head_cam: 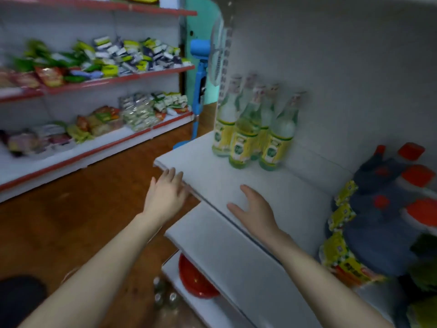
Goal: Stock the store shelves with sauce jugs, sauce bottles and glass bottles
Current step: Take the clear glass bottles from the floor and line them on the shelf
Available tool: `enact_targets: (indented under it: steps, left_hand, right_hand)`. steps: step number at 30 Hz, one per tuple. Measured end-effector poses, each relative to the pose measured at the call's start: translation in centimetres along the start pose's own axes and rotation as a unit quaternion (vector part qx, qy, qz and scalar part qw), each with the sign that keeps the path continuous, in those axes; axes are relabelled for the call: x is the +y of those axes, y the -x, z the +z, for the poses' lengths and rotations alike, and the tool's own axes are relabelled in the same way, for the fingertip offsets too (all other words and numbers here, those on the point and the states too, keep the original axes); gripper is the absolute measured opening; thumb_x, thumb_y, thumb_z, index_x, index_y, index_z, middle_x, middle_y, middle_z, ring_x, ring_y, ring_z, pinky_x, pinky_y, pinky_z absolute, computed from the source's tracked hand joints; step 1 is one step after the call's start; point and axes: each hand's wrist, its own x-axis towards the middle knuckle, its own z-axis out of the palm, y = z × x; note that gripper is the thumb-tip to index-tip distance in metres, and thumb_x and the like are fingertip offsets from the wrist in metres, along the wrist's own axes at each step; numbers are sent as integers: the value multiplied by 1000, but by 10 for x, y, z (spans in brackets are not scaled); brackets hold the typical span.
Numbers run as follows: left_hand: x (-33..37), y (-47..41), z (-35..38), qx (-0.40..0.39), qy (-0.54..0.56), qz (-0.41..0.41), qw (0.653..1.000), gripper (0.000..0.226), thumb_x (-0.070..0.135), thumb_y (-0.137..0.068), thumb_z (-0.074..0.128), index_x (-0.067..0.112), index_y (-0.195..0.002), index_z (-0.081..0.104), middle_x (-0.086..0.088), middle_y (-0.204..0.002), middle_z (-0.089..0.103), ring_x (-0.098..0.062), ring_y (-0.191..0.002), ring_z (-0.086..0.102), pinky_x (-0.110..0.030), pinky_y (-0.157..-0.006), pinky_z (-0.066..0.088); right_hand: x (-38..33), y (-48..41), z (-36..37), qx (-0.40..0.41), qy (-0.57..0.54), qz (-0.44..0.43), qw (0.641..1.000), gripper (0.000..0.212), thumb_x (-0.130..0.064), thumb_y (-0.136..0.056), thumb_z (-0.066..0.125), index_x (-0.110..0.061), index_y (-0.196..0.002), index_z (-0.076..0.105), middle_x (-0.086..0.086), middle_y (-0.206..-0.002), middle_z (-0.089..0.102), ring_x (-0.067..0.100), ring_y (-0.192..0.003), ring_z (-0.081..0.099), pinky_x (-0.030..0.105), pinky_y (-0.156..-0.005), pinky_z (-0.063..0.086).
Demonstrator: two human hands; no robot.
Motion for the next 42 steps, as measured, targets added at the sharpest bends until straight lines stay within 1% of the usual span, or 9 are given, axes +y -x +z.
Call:
enact_targets:
  steps: [5,8,13,21,26,29,37,39,42]
  left_hand:
    - [-45,93,-1,-23,-18,-132,991,57,45,-96,33,17,-146,25,-5,-156,18,-20,-145,11,-42,-116,10]
    - [-76,140,2,-52,-24,-191,980,60,45,-96,33,16,-147,20,-6,-156,14,-19,-145,8,-41,-117,9]
    - [-122,202,19,-114,-5,-265,958,64,46,-96,36,14,-148,16,-7,-157,11,-20,-145,8,-42,-117,9]
    - [-182,254,93,-203,42,-298,932,67,45,-94,42,12,-147,18,-9,-156,13,-23,-144,13,-43,-117,14]
    - [-210,270,165,-257,82,-304,914,69,45,-93,44,10,-147,18,-10,-156,14,-22,-144,13,-44,-116,17]
    - [-223,273,221,-275,104,-320,901,68,42,-94,45,9,-147,18,-10,-156,15,-21,-144,14,-42,-117,17]
    - [-274,251,411,-228,184,-381,877,75,36,-89,57,6,-146,18,-12,-152,24,-25,-140,24,-33,-112,23]
    - [-291,242,461,-197,196,-401,873,78,35,-86,62,6,-145,19,-13,-151,28,-25,-138,27,-32,-111,25]
    - [-317,227,531,-173,209,-406,873,84,35,-81,67,10,-146,20,-10,-151,28,-24,-139,26,-30,-111,24]
  right_hand:
    - [-47,26,40,-63,-47,-108,991,61,-34,-87,60,-13,-140,36,2,-145,40,15,-134,36,19,-103,26]
    - [-58,41,74,-125,-46,-127,983,64,-37,-88,58,-16,-142,31,1,-149,34,14,-138,29,25,-109,24]
    - [-54,57,138,-201,-29,-100,974,66,-35,-87,59,-12,-142,31,5,-148,36,19,-136,32,28,-109,26]
    - [-4,83,246,-268,-3,41,963,69,-29,-81,69,-4,-138,38,15,-139,46,26,-128,45,27,-104,32]
    - [61,103,303,-274,-13,134,952,69,-22,-80,71,-2,-137,37,15,-140,46,27,-130,42,28,-104,30]
    - [108,110,337,-288,-11,191,938,72,-27,-81,69,-2,-139,34,16,-141,43,28,-131,41,35,-107,33]
    - [237,99,471,-305,-25,233,923,79,-27,-76,75,-6,-139,32,14,-138,46,26,-127,44,35,-103,38]
    - [266,91,512,-300,-34,223,927,82,-26,-74,76,-8,-140,30,11,-142,42,24,-131,41,31,-105,35]
    - [304,76,571,-280,-60,216,933,86,-22,-74,76,-8,-142,26,9,-146,37,20,-134,37,11,-95,29]
